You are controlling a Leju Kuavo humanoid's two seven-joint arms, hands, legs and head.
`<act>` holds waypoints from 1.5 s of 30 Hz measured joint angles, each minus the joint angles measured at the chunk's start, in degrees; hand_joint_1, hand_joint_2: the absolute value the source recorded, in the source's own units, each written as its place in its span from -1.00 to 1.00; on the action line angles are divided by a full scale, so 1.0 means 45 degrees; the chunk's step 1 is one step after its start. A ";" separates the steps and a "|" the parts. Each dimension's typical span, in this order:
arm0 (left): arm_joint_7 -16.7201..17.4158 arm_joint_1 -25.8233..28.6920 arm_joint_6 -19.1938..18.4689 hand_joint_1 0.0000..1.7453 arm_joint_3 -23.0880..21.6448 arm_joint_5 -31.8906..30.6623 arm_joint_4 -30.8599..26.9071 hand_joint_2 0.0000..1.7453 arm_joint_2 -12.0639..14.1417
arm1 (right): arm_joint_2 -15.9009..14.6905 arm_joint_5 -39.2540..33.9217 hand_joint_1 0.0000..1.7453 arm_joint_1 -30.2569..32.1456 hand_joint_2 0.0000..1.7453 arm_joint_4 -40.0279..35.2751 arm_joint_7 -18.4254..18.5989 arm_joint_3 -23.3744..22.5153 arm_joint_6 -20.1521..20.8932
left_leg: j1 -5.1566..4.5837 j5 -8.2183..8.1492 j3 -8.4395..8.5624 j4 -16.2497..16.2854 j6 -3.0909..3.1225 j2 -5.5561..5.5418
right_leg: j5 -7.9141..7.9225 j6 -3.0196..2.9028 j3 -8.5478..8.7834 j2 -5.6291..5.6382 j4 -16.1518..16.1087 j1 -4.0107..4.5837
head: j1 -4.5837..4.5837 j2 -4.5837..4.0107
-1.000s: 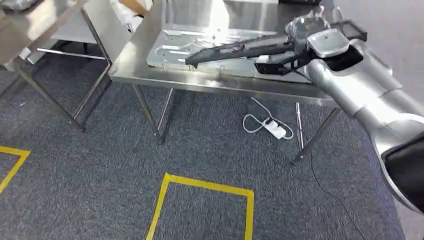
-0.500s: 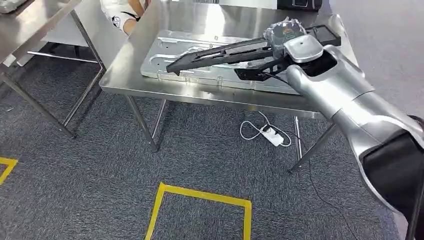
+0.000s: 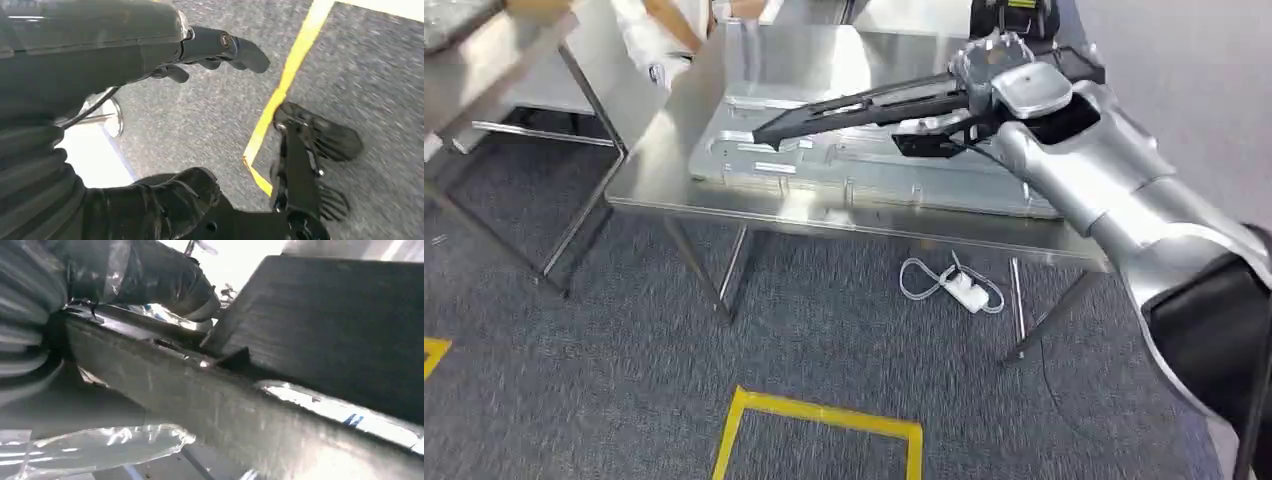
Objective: Take the parts from the cabinet and place them on the table.
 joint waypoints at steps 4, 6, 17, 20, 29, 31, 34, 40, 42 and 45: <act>0.0117 0.0007 -0.0049 -1.00 0.0000 -0.0131 0.0000 1.00 0.0000 | 0.0009 -0.0069 1.00 -0.0006 1.00 0.0078 -0.0161 0.0000 0.0068 | 0.0016 -0.0765 -0.1935 0.2716 -0.0133 0.0003 | -0.0297 -0.0104 0.0141 0.0072 0.0076 0.0068 | 0.0001 0.0000; 0.0103 0.0039 -0.0015 -1.00 0.0005 -0.0150 0.0000 1.00 0.0020 | 0.0014 -0.0132 1.00 -0.0009 1.00 0.0107 -0.0214 0.0005 0.0102 | 0.0014 0.0472 -0.1642 0.1291 -0.0087 0.0005 | -0.0524 -0.0048 0.0307 0.0108 0.0166 0.0064 | 0.0001 0.0000; 0.0103 0.0001 -0.0034 -1.00 0.0005 -0.0359 0.0000 1.00 0.0092 | -0.0035 -0.0214 1.00 -0.0161 1.00 0.0229 -0.0238 0.0005 0.0083 | -0.0036 0.1045 -0.0401 -0.1059 0.0556 0.0018 | -0.1702 0.0592 -0.1201 0.0077 0.3178 0.0041 | 0.0020 0.0000; 0.0108 0.0030 -0.0034 -1.00 0.0005 -0.0417 0.0000 1.00 0.0121 | -0.0103 -0.0214 1.00 0.0034 1.00 0.0326 -0.0248 0.0005 0.0083 | -0.0047 0.0697 0.0026 -0.1055 0.0549 -0.0063 | -0.1844 0.0616 -0.2193 0.0076 0.3811 0.0019 | 0.0020 0.0000; 0.0229 -0.0015 -0.0044 -1.00 0.0010 -0.0558 0.0024 1.00 0.0097 | -0.0297 -0.0394 1.00 -0.0090 1.00 0.0428 -0.0394 0.0010 0.0053 | -0.0085 -0.0077 0.0864 -0.0852 0.0130 -0.0046 | 0.0512 -0.0029 -0.0861 0.0035 0.0193 0.0157 | 0.0054 0.0000; 0.0248 -0.0017 -0.0049 -1.00 0.0010 -0.0558 0.0024 1.00 0.0112 | -0.0297 -0.0437 1.00 -0.0204 1.00 0.0433 -0.0403 0.0010 0.0044 | -0.0097 -0.0043 0.0111 0.0676 0.0045 0.0015 | 0.0294 -0.0102 -0.0561 0.0044 0.0092 0.0158 | 0.0030 0.0000; 0.0263 0.0007 -0.0044 -1.00 0.0010 -0.0558 0.0024 1.00 0.0126 | -0.0297 -0.0437 1.00 -0.0187 1.00 0.0442 -0.0408 0.0010 0.0049 | -0.0052 -0.1060 -0.1609 0.2605 -0.0107 0.0021 | -0.0167 -0.0138 -0.0103 0.0077 0.0110 0.0136 | 0.0035 0.0000; 0.0297 0.0137 -0.0039 -1.00 0.0010 -0.0680 0.0024 1.00 0.0243 | -0.0379 -0.0481 1.00 -0.0023 1.00 0.0486 -0.0442 0.0010 0.0049 | -0.0139 0.1935 -0.1646 -0.1059 0.0096 0.0040 | -0.1123 0.0130 0.0915 0.0178 0.0228 0.0138 | 0.0049 0.0000; 0.0258 0.0097 -0.0088 -1.00 0.0010 -0.0665 0.0029 1.00 0.0233 | -0.0447 -0.0579 1.00 0.0042 1.00 0.0486 -0.0447 0.0015 0.0019 | -0.0174 0.2077 -0.1547 -0.0933 0.0241 -0.0014 | -0.1236 0.0292 0.0905 0.0178 0.0159 0.0130 | 0.0034 0.0000; 0.0093 0.0052 -0.0200 -1.00 0.0015 -0.0592 0.0029 1.00 0.0214 | -0.0647 -0.0676 1.00 0.0057 1.00 0.0462 -0.0496 0.0015 -0.0015 | -0.0101 0.1972 -0.1308 -0.1169 0.0405 -0.0011 | -0.1638 0.0458 0.0714 0.0139 0.0634 0.0072 | 0.0049 0.0000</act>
